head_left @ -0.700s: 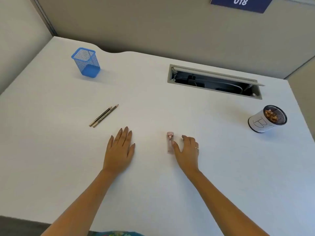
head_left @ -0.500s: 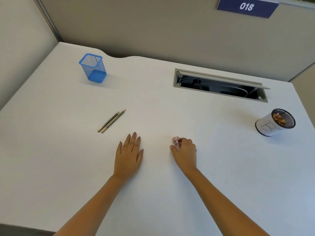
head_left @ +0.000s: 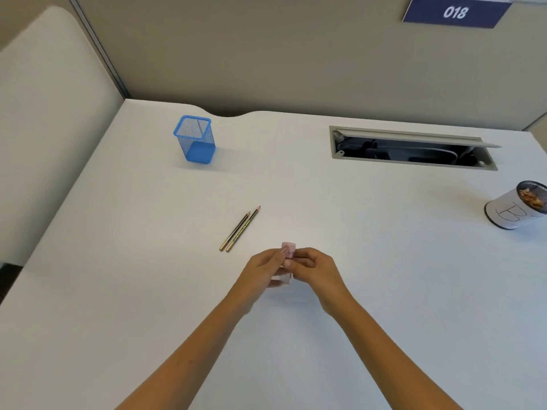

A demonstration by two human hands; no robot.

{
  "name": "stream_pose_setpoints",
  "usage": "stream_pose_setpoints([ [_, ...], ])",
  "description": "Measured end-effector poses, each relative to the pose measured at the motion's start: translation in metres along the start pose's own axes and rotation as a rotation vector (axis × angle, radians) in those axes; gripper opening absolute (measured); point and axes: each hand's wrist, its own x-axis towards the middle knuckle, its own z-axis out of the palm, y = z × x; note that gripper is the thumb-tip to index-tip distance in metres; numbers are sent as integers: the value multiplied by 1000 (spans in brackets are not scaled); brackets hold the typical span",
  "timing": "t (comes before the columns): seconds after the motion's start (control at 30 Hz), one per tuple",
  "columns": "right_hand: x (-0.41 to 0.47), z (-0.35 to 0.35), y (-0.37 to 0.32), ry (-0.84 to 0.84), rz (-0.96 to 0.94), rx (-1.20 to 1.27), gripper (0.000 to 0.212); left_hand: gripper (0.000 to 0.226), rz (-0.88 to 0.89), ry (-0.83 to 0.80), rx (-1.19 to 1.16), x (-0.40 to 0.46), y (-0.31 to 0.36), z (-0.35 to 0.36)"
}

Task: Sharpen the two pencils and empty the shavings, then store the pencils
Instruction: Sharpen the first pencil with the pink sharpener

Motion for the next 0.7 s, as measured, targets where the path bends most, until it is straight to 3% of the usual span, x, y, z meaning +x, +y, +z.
stream_pose_setpoints([
  [0.2, -6, 28, -11, 155, -108, -246, 19, 31, 6, -32, -22, -7, 6, -26],
  [0.33, -7, 36, -25, 226, -130, -238, 26, 34, 27, -69, 37, -9, 12, -39],
  [0.53, 3, 45, -46, 38, -154, -179, 15, 32, 83, -136, 148, -6, 15, -64],
  [0.7, 31, 56, -50, 43, 3, -37, 28, 34, 93, -138, 183, -2, 12, -88],
])
